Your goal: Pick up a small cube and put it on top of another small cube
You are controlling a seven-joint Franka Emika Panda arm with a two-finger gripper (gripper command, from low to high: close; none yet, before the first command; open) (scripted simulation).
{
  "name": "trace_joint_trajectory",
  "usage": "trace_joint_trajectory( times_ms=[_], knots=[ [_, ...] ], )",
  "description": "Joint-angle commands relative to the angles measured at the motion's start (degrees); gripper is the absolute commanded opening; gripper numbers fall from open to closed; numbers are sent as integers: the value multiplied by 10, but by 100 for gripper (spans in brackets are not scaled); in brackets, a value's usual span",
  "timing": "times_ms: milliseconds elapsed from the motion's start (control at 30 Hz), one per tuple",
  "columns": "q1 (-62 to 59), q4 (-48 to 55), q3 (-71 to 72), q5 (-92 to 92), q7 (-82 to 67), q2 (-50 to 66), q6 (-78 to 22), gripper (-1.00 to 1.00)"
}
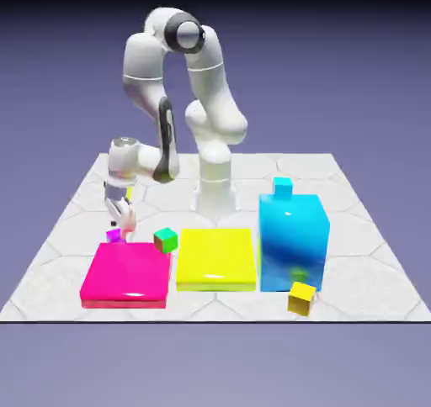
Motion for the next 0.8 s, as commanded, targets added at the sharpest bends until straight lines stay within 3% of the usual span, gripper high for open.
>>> trace_joint_trajectory(
  times_ms=[0, 100, 133, 567, 767],
  knots=[
    [21, 4, -17, 11, -6, 16, 12, 0],
    [77, 14, -64, 40, -21, 59, 46, 0],
    [77, 14, -64, 40, -21, 59, 46, -100],
    [-166, -31, 139, -88, 46, -128, -99, -100],
    [-62, -43, 161, -7, 127, -220, -195, -100]
  ],
)
